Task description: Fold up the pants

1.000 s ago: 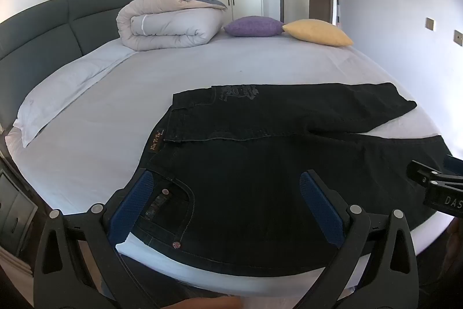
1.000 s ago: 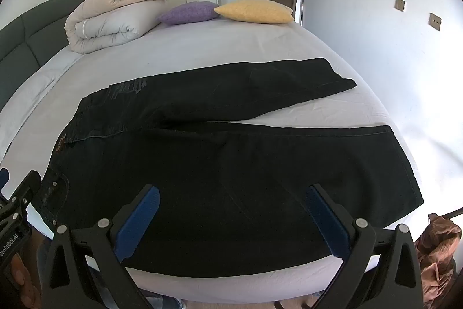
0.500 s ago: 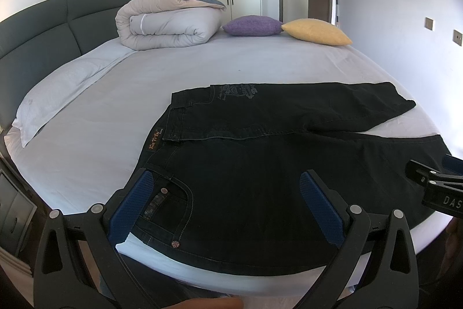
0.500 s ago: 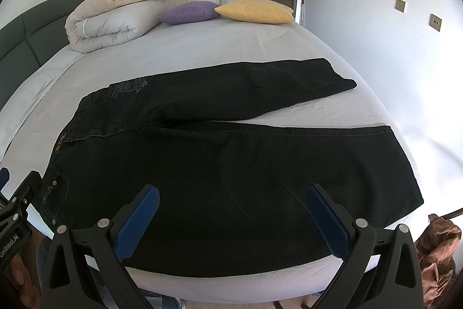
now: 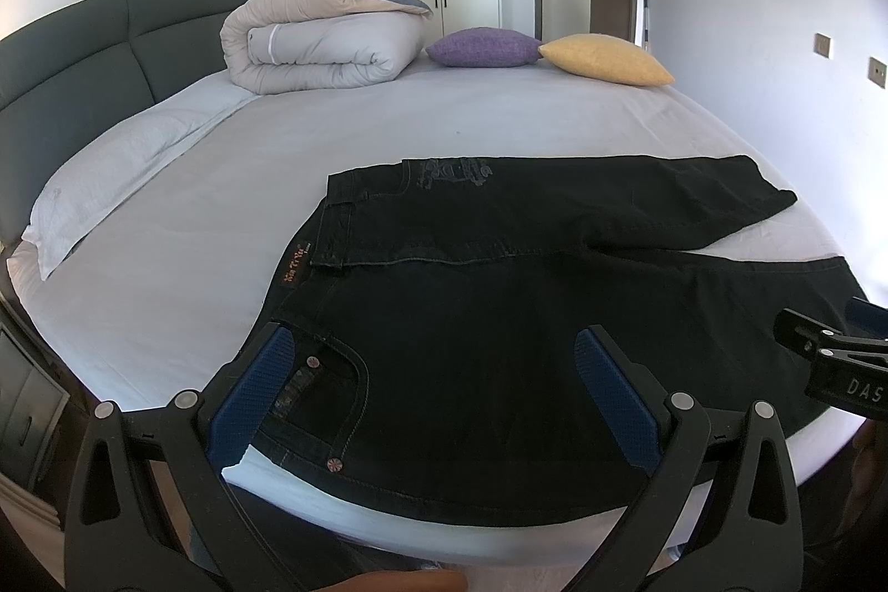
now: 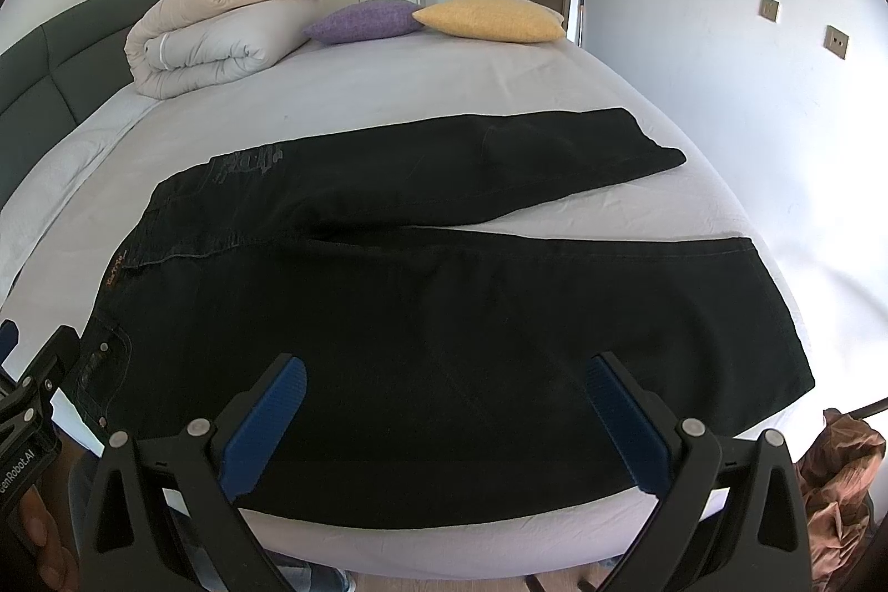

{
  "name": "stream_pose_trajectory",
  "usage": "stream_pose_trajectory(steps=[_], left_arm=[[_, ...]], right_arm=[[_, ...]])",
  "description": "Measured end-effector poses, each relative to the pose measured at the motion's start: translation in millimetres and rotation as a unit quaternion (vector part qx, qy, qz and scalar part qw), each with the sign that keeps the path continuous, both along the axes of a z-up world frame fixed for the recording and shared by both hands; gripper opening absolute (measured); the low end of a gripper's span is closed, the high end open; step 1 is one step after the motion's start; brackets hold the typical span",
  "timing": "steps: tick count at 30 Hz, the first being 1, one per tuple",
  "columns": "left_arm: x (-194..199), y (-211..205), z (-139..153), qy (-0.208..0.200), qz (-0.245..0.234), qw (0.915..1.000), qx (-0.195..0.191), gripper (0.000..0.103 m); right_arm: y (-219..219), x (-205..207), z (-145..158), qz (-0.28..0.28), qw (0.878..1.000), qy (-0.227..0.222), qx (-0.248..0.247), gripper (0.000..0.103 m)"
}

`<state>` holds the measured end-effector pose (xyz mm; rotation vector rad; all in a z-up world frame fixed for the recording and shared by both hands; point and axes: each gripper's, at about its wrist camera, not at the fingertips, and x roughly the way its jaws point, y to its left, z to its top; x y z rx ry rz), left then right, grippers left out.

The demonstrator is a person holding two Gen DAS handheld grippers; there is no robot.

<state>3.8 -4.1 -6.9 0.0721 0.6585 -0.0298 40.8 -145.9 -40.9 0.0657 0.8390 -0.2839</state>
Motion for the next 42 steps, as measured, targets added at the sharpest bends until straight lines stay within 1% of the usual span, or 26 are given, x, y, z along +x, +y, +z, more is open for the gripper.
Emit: stream_pose_trajectory(steps=[32,42], left_arm=[[0.3,-0.2,-0.3,0.001,0.000,1.0000,-0.001,0.103],[0.6,0.1,-0.3,0.001,0.000,1.0000,-0.002,0.103]], right_arm=[[-3.9,1.5,1.3,0.000,1.000,0.002,0.000,0.103],[0.7,-1.4,-2.7,0.000,1.000,0.003,0.000,0.103]])
